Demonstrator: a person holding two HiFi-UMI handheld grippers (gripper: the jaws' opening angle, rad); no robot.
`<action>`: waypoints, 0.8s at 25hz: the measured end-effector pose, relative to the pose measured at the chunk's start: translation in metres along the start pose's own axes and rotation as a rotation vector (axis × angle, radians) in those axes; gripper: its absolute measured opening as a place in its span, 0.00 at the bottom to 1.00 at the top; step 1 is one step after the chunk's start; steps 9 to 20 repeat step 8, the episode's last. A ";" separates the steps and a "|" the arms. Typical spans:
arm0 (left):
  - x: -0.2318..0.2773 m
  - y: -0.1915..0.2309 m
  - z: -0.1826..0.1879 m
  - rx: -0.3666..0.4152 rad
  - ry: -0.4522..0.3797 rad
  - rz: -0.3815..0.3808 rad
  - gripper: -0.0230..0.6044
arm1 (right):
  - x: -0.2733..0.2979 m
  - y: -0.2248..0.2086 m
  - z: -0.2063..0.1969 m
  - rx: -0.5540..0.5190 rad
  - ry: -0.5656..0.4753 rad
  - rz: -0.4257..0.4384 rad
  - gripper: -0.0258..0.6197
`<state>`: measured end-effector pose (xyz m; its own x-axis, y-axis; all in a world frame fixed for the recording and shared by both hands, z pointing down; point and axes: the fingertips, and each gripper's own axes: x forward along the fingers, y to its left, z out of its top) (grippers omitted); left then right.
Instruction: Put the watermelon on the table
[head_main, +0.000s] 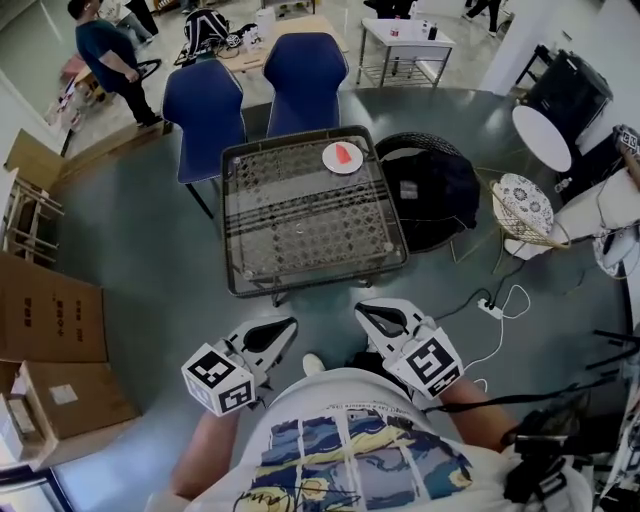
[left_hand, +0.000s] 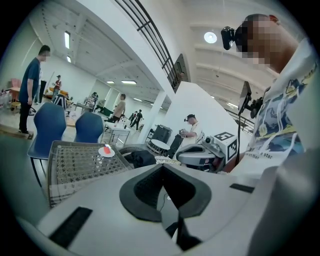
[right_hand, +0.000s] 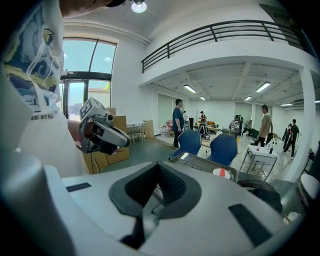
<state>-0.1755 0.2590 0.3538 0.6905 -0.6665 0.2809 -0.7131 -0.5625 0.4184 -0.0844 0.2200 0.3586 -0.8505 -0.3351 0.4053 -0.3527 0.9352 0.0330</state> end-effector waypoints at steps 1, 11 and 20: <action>-0.003 0.000 -0.001 -0.001 -0.001 0.002 0.05 | 0.001 0.002 0.000 -0.002 0.001 0.000 0.05; -0.018 -0.001 -0.011 0.002 -0.002 -0.006 0.05 | 0.008 0.018 0.004 -0.014 0.004 -0.006 0.05; -0.018 -0.001 -0.011 0.002 -0.002 -0.006 0.05 | 0.008 0.018 0.004 -0.014 0.004 -0.006 0.05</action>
